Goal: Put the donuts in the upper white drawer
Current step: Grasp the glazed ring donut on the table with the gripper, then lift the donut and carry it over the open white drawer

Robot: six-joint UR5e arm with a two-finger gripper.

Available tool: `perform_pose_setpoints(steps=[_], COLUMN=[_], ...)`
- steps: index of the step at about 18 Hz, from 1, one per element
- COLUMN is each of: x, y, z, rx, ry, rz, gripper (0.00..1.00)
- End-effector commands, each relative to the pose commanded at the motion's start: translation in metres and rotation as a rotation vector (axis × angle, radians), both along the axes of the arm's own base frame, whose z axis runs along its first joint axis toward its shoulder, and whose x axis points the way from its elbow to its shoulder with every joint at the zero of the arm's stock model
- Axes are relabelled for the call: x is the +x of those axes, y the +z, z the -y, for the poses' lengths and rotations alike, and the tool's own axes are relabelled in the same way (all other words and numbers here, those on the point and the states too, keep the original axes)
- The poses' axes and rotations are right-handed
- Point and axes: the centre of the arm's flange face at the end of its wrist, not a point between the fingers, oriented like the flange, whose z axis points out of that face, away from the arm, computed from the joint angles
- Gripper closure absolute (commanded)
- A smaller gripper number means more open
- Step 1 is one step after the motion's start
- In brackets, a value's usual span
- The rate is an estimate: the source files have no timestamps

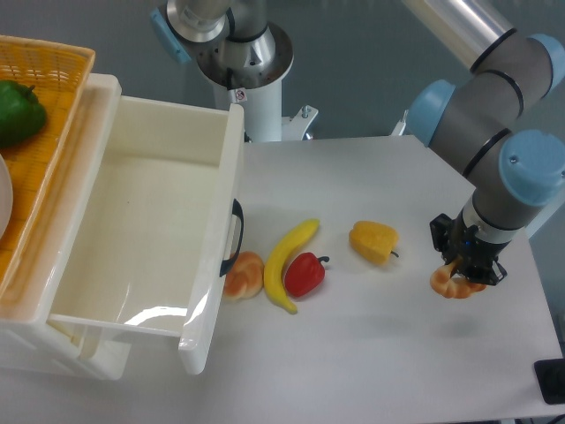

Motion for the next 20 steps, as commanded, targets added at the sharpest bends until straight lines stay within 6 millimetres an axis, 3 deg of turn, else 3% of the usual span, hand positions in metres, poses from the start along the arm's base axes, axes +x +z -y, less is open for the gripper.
perform_pose_setpoints(steps=[6,10,15,20], x=[0.004,0.014,0.052,0.109], y=[0.004,0.023,0.071,0.114], z=[-0.002,-0.002,-0.007,-0.040], rx=[-0.015,0.008,0.114,0.272], ry=[-0.003,0.000,0.109,0.249], rz=[-0.012,-0.025,-0.006,0.072], gripper=[1.00,1.00,1.00,1.00])
